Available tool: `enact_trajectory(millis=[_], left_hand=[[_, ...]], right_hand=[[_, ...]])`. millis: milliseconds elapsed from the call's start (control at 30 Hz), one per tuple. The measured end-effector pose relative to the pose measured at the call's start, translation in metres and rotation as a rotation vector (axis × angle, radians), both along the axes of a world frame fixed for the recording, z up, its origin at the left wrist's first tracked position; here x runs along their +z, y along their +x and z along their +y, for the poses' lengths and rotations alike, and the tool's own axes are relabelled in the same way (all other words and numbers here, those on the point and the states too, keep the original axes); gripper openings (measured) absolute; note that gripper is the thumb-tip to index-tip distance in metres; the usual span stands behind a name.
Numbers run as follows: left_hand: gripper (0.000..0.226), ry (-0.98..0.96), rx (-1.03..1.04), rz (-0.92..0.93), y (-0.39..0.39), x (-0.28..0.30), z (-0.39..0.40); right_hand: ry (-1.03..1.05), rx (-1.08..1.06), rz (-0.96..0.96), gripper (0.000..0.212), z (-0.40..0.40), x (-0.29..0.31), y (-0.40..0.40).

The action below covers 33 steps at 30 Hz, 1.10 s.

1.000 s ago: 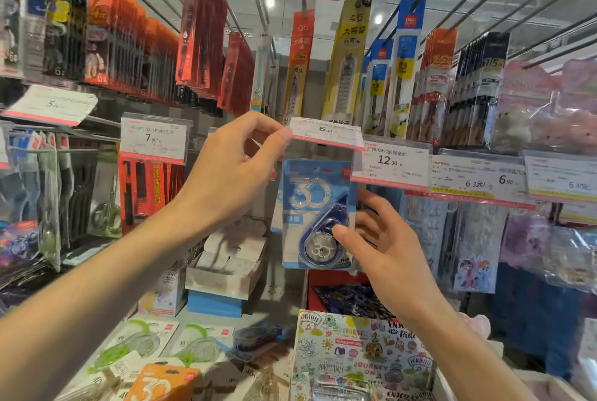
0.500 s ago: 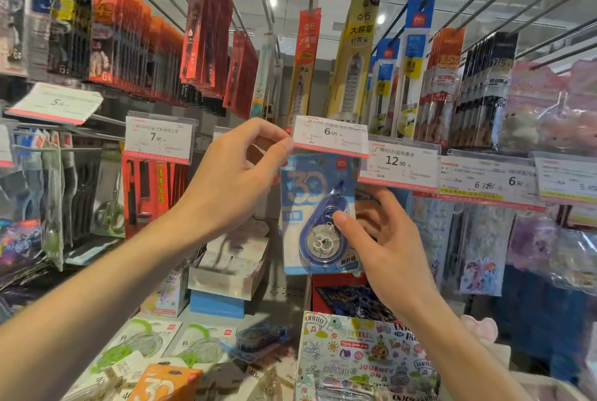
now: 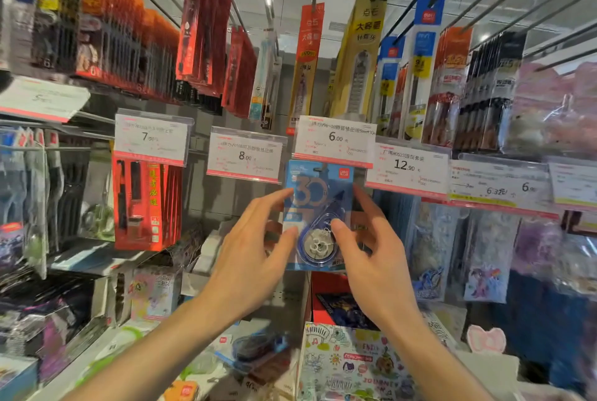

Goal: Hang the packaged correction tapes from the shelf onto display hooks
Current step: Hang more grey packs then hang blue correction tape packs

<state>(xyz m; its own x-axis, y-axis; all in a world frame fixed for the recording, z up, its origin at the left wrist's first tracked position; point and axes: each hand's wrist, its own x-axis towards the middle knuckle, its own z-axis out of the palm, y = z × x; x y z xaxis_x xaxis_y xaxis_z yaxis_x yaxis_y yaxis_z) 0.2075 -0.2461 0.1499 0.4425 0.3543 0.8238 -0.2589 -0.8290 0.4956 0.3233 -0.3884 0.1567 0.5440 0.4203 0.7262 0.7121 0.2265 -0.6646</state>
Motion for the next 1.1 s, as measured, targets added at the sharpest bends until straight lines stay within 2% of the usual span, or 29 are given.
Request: enact_trajectory(millis=[100, 200, 367, 667, 733, 967, 1100], left_hand=[[0.049, -0.017, 0.019, 0.025, 0.014, -0.003, 0.008], [0.050, -0.062, 0.054, 0.077, 0.026, -0.008, 0.020], [0.060, -0.159, -0.050, 0.120, 0.041, -0.005, 0.029], [0.061, -0.234, -0.088, 0.112, 0.052, -0.006, 0.039], [0.055, -0.233, -0.083, 0.096, 0.048, -0.006, 0.040], [0.012, -0.368, -0.034, 0.000, 0.020, -0.010, 0.029], [0.014, -0.434, -0.136, -0.050, -0.006, -0.016, 0.010]], right_hand=[[-0.067, -0.070, -0.020, 0.049, 0.008, 0.000, 0.009], [-0.145, -0.124, -0.029, 0.062, 0.018, -0.003, 0.021], [-0.236, -0.153, 0.040, 0.072, 0.038, -0.006, 0.035], [-0.295, -0.120, 0.034, 0.075, 0.055, -0.010, 0.055], [-0.290, -0.084, 0.094, 0.069, 0.047, -0.008, 0.054], [-0.182, -0.096, 0.132, 0.019, -0.011, -0.003, 0.038], [-0.116, -0.014, 0.209, 0.007, -0.049, -0.012, 0.019]])
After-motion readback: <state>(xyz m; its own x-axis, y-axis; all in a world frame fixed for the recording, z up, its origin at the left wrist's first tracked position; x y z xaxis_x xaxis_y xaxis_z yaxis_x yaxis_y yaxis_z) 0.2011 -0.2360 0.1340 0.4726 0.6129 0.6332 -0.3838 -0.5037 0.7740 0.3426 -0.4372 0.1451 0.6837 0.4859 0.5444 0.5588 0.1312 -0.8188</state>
